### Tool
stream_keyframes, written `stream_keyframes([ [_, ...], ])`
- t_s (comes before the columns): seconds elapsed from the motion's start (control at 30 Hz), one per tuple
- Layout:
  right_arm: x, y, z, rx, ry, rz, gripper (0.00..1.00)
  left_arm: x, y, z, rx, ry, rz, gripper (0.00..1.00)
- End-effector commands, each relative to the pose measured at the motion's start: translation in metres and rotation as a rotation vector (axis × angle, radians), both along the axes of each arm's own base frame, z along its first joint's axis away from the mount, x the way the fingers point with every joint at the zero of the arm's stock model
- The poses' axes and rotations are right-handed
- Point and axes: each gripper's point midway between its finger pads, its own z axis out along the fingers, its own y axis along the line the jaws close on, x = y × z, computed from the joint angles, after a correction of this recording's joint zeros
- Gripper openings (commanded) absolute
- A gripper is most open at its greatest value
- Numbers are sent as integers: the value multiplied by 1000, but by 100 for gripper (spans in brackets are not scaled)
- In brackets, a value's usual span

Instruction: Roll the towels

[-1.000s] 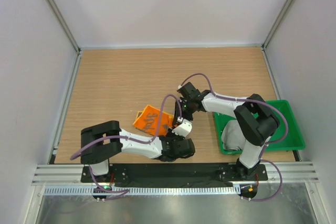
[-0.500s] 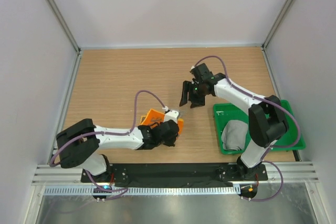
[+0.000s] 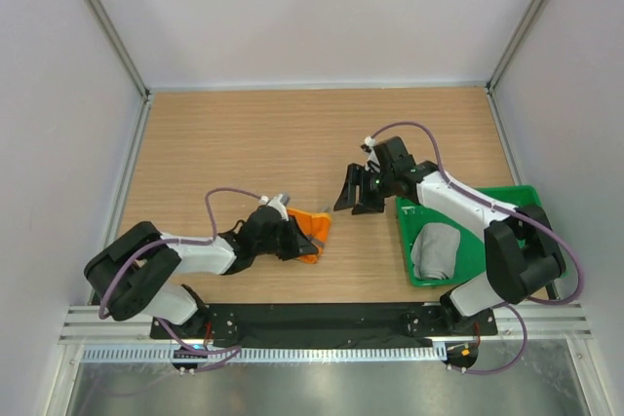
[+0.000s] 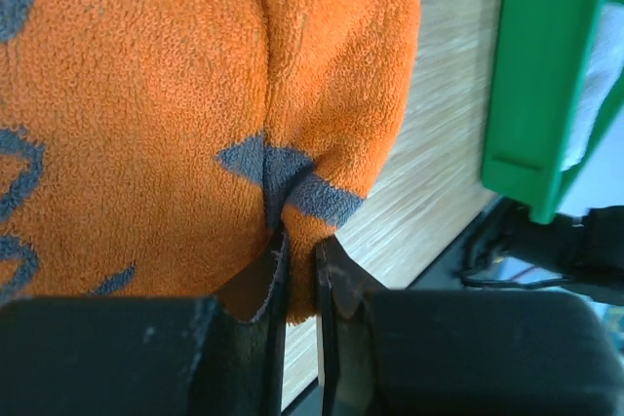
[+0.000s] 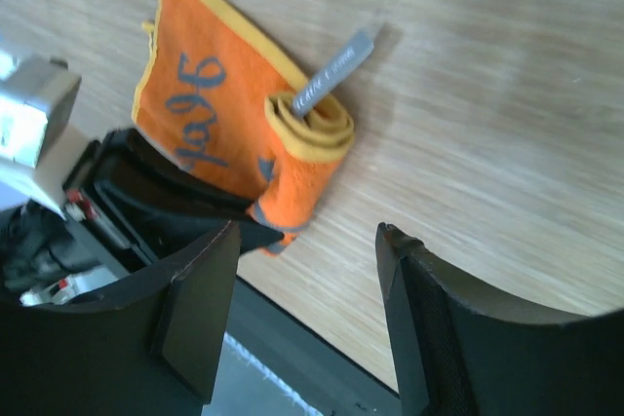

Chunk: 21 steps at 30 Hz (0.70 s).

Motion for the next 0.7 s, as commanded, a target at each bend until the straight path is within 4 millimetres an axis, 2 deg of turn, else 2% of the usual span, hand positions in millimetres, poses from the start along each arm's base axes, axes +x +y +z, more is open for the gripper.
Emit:
stream_keyframes([
  [0.0,-5,24,24,181,-53,49,64,0,-7,25,-207,45,4,0],
  [0.1,-13,29,21,242,-49,53,63,8,3,27,-234,52,55,0],
  [0.13,-19,28,13,249,-30,51,63,6,7,25,-242,69,69,0],
  [0.2,-19,35,14,301,-44,49,64,12,11,33,-287,60,92,0],
  [0.3,-23,42,-3,314,-37,56,63,14,21,32,-303,78,134,0],
  [0.33,-21,47,-3,331,-48,58,64,15,24,31,-304,79,147,0],
  [0.47,-25,61,-27,320,-11,67,64,13,36,18,-282,112,193,0],
  [0.67,-29,84,-44,317,-3,92,63,15,48,5,-296,168,250,0],
])
